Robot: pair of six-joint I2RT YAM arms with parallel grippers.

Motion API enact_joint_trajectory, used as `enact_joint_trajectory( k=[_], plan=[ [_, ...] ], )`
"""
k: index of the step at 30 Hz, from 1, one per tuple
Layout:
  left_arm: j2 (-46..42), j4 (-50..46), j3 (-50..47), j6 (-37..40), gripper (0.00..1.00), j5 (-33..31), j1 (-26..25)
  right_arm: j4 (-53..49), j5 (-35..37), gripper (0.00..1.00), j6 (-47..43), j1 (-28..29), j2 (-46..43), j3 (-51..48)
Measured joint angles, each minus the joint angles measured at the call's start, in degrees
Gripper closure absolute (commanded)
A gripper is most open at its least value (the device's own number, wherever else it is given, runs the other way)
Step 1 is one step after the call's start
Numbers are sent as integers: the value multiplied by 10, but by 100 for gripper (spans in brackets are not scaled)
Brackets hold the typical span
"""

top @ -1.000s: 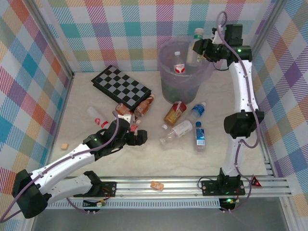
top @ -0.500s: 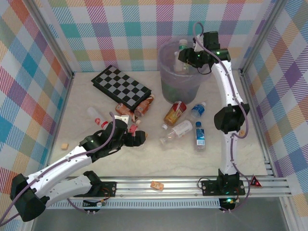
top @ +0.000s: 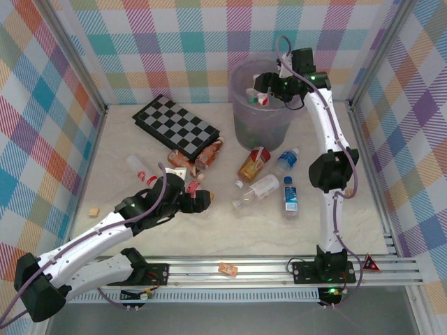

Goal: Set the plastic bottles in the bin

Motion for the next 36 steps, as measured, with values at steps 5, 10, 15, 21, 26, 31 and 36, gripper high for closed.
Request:
enact_joint_trajectory(
  k=[5,10,15,21,26,31,36],
  plan=[
    [-3,-7,0,-3,0,0,0,0,1,16,0,0,0,4],
    [-3,-7,0,-6,0,0,0,0,0,12,0,0,-1,13],
    [-3,-6,0,-7,0,0,0,-2,-1,5,-2,0,-14,14],
    [-3,-6,0,-7,0,0,0,-19,-1,1,-10,0,-66,14],
    [-3,-6,0,-7,0,0,0,-33,4,1,-20,0,-127,7],
    [-3,-6,0,-6,0,0,0,-52,14,0,-36,0,-193,-38],
    [-3,-6,-2,-6,0,-9,0,-57,36,0,-57,0,-290,-179]
  ],
)
